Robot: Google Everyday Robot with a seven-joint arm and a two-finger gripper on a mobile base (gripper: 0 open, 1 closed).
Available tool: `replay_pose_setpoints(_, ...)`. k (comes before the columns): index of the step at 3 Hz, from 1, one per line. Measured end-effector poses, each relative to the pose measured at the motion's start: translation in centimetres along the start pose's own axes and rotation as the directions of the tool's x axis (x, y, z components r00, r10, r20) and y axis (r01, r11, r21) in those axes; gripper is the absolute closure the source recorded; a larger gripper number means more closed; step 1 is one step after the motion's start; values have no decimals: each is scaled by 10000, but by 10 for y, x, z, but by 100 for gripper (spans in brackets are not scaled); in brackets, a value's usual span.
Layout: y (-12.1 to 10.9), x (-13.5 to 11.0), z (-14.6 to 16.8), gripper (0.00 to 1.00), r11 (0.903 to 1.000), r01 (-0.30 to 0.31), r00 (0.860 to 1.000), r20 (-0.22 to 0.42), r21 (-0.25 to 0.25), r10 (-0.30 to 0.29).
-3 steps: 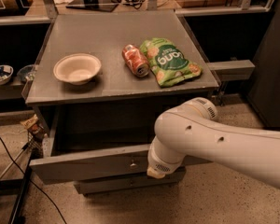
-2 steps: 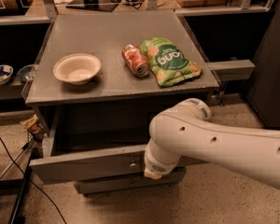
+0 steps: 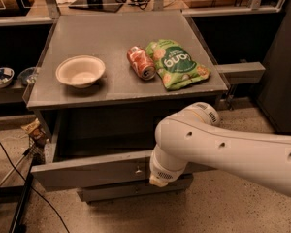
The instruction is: Close top drawer
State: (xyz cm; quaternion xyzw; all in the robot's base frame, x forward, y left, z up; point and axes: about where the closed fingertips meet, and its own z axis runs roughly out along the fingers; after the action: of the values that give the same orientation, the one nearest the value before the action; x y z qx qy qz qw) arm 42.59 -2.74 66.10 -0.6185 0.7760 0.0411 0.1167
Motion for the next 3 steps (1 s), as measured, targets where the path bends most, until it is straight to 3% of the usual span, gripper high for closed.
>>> replay_pose_setpoints(1, 0, 0, 0, 19, 10000, 0, 10000, 0, 0, 0)
replay_pose_setpoints(2, 0, 0, 0, 0, 10000, 1, 10000, 0, 1, -1)
replay_pose_setpoints(3, 0, 0, 0, 0, 10000, 1, 10000, 0, 1, -1)
